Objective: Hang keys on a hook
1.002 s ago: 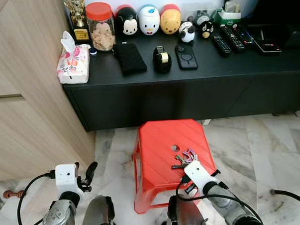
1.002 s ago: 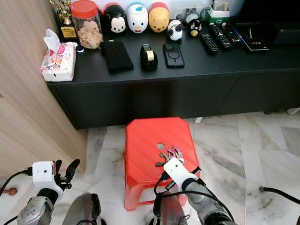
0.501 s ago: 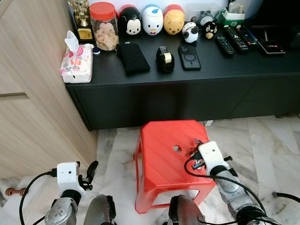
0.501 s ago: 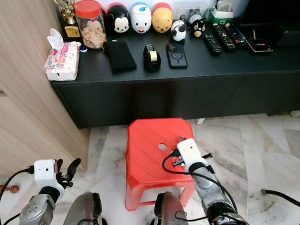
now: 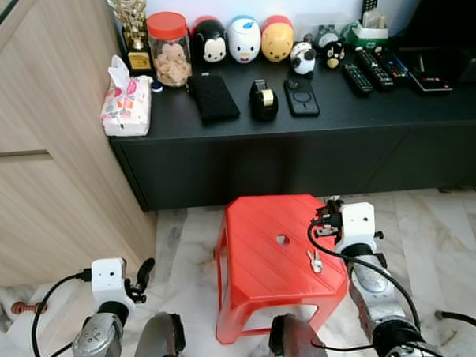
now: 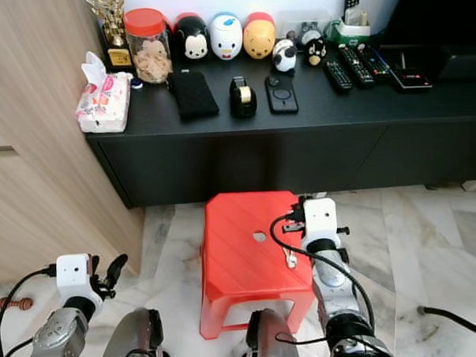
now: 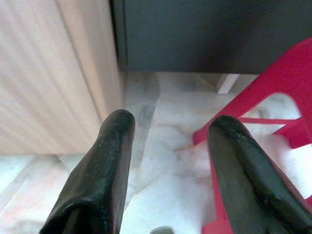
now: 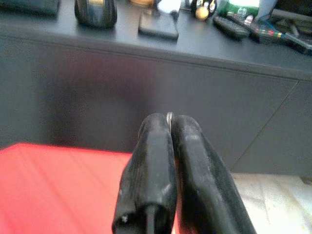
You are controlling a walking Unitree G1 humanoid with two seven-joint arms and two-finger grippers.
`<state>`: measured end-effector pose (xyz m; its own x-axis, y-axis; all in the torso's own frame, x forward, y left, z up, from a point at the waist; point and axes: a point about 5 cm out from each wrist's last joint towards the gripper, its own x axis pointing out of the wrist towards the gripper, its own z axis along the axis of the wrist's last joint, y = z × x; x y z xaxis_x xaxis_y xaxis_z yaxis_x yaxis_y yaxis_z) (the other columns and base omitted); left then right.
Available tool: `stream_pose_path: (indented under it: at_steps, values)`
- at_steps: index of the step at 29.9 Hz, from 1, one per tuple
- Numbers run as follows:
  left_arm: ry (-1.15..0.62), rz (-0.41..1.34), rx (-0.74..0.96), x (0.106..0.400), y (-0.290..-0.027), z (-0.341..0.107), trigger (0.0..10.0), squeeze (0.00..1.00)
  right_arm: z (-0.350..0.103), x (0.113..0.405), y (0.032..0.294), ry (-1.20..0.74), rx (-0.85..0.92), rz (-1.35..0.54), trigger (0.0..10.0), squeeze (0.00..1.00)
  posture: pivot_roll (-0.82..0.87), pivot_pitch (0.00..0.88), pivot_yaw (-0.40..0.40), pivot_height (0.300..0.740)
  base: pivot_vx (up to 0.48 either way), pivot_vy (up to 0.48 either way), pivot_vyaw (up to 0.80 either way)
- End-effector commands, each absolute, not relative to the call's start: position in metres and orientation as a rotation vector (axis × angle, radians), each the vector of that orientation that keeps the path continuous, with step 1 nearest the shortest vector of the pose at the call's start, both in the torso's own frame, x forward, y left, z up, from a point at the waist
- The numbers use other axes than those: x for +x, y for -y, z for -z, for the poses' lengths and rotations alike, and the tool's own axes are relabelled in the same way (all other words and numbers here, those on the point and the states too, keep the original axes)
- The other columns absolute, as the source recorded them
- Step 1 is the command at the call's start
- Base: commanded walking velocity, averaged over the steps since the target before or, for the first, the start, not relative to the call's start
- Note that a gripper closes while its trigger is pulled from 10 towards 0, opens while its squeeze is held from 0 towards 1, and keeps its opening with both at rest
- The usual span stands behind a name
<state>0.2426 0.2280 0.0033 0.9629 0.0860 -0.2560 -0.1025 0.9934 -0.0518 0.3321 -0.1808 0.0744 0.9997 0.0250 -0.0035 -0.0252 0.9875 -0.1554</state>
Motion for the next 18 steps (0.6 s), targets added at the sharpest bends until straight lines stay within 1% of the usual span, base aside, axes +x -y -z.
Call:
stream_pose_path:
  at_steps: [1, 2, 7, 10, 15, 16, 18]
  values:
    - [-0.312, -0.121, -0.050, 0.235, -0.234, 0.007, 10.0, 0.00, -0.084, 0.332, 0.182, 0.053, -0.112, -0.002, 5.0, 0.00, -0.07, 0.055, -0.044, 0.625, 0.000, 0.000, 0.00]
    - [-0.339, -0.132, -0.052, 0.232, -0.235, 0.013, 10.0, 0.00, -0.088, 0.331, 0.182, 0.078, -0.092, 0.004, 10.0, 0.00, -0.07, 0.047, -0.044, 0.625, 0.000, 0.000, 0.00]
    - [-0.358, -0.135, -0.050, 0.229, -0.234, 0.016, 10.0, 0.00, -0.091, 0.329, 0.184, 0.097, -0.078, 0.010, 10.0, 0.00, -0.07, 0.043, -0.044, 0.625, 0.000, 0.000, 0.00]
    - [-0.391, -0.140, -0.056, 0.225, -0.232, 0.023, 10.0, 0.00, -0.093, 0.320, 0.187, 0.118, -0.076, 0.011, 10.0, 0.00, -0.08, 0.029, -0.049, 0.625, 0.000, 0.000, 0.00]
    - [-0.403, -0.156, -0.062, 0.223, -0.232, 0.026, 10.0, 0.00, -0.091, 0.314, 0.190, 0.122, -0.072, 0.027, 10.0, 0.00, -0.08, 0.021, -0.051, 0.625, 0.000, 0.000, 0.00]
    - [-0.414, -0.167, -0.071, 0.222, -0.232, 0.028, 10.0, 0.00, -0.086, 0.309, 0.196, 0.100, -0.045, 0.061, 10.0, 0.00, -0.08, 0.010, -0.050, 0.635, 0.000, 0.000, 0.00]
    - [-0.419, -0.168, -0.072, 0.222, -0.232, 0.029, 10.0, 0.00, -0.083, 0.308, 0.198, 0.089, -0.034, 0.071, 10.0, 0.00, -0.08, 0.008, -0.049, 0.640, 0.000, 0.000, 0.00]
